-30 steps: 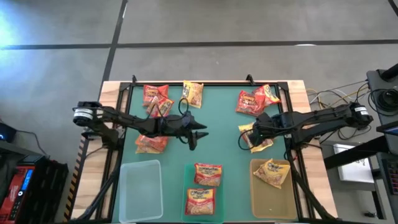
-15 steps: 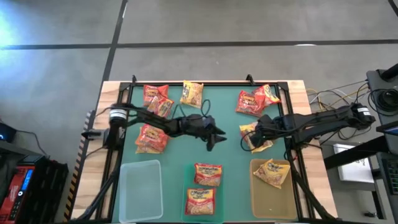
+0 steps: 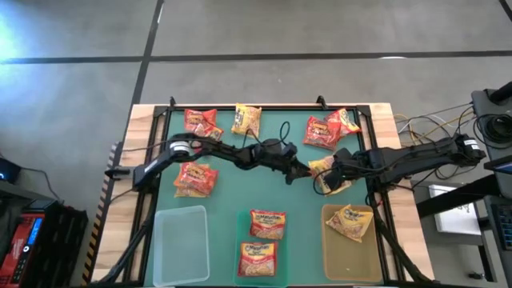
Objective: Sort Maruchan noodles
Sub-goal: Put the yellow noodle pack into the orange bin
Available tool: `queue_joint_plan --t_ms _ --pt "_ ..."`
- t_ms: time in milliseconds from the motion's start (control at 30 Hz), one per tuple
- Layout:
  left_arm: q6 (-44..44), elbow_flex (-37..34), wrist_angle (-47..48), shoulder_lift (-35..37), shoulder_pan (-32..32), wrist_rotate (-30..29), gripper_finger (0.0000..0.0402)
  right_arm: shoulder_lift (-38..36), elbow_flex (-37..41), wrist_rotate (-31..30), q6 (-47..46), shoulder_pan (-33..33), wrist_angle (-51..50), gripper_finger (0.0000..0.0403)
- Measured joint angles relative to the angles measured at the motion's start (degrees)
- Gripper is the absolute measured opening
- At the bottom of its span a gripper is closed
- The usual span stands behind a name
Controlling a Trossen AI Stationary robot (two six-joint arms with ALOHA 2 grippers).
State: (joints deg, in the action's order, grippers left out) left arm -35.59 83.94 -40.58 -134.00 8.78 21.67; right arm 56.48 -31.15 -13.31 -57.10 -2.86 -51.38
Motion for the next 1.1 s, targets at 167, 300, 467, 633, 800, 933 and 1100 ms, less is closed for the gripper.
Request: queue_joint_plan --t_ms 167,300,467,633,800,933,1100 --pt "-0.6 2.4 2.5 -1.4 1.0 0.2 0.0150 0.3 0.0 -0.4 2.5 0.0 3.1 0.0199" --pt "-1.0 1.9 5.1 -1.1 2.1 0.6 0.0150 0.2 0.1 -0.4 3.0 0.0 3.4 0.0199" --pt "-2.3 1.4 5.7 -1.0 3.7 2.9 0.0150 0.3 0.6 -0.5 3.2 0.0 3.9 0.0199" --pt "-3.8 1.4 5.6 -0.6 5.9 3.3 0.0150 0.3 1.2 -0.6 3.3 0.0 4.0 0.0199" --pt "-5.7 1.4 6.0 -0.6 6.4 3.4 0.0150 0.3 1.3 -0.6 4.3 0.0 4.8 0.0199" --pt "-7.4 1.4 7.7 -0.6 6.1 3.6 0.0150 0.3 1.5 -0.5 6.4 0.1 7.7 0.0199" --pt "-8.0 1.4 8.7 -0.6 5.7 4.8 0.0150 0.4 1.5 -1.5 8.7 0.4 10.7 0.0199"
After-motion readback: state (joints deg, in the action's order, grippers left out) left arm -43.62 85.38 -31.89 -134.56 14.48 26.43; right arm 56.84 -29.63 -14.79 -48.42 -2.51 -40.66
